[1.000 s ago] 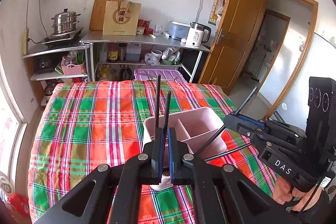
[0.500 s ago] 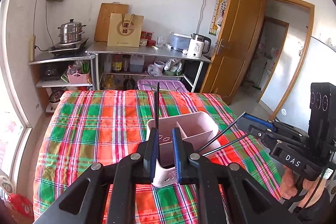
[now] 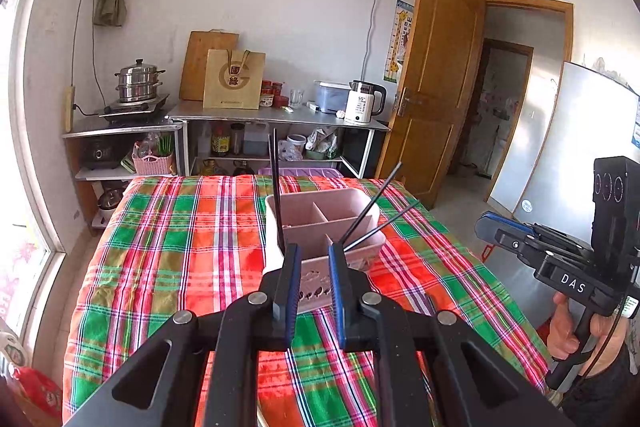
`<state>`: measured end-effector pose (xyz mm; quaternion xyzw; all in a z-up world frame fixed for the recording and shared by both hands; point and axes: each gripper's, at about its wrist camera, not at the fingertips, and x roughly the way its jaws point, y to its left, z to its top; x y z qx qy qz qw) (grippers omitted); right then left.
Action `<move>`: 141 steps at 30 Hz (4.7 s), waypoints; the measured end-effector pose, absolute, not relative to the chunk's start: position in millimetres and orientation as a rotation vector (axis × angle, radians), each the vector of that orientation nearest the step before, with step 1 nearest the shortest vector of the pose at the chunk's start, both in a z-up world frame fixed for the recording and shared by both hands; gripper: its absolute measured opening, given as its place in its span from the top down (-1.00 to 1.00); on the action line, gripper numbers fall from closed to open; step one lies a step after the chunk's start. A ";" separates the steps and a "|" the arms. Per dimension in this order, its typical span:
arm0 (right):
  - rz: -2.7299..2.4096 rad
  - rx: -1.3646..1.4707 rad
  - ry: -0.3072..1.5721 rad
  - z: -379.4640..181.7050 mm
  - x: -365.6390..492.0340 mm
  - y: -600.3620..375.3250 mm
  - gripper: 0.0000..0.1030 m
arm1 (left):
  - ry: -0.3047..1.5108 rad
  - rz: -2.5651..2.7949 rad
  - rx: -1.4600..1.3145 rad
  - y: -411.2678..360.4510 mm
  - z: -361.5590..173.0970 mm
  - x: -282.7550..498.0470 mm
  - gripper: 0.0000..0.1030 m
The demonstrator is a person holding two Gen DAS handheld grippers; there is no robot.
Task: Organize utensils
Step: 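Withdraw both open tools from the basket toward the remaining chopsticks, then close the left tool on the wooden chopstick while the right tool grasps it too, then lift the wooden chopstick with both tools and carry it toward the pink basket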
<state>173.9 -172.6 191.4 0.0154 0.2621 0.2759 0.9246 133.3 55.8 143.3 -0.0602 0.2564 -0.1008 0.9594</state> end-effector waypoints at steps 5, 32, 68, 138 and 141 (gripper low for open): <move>0.557 0.044 0.542 179.3 145.2 -187.7 0.67 | 0.517 -0.211 -0.111 46.4 126.4 101.7 0.74; 0.472 0.060 0.643 121.5 88.8 -216.5 0.67 | 0.671 -0.164 -0.141 42.6 29.5 34.4 0.74; 0.511 0.001 0.975 36.1 184.1 -127.5 0.67 | 0.909 -0.067 -0.201 72.5 -30.5 119.1 0.52; 0.545 -0.037 1.013 40.3 211.6 -108.7 0.77 | 0.670 -0.155 -0.147 65.5 104.3 118.3 0.90; 0.535 -0.054 1.050 29.6 218.4 -102.0 0.76 | 0.668 -0.156 -0.146 66.6 104.6 117.2 0.90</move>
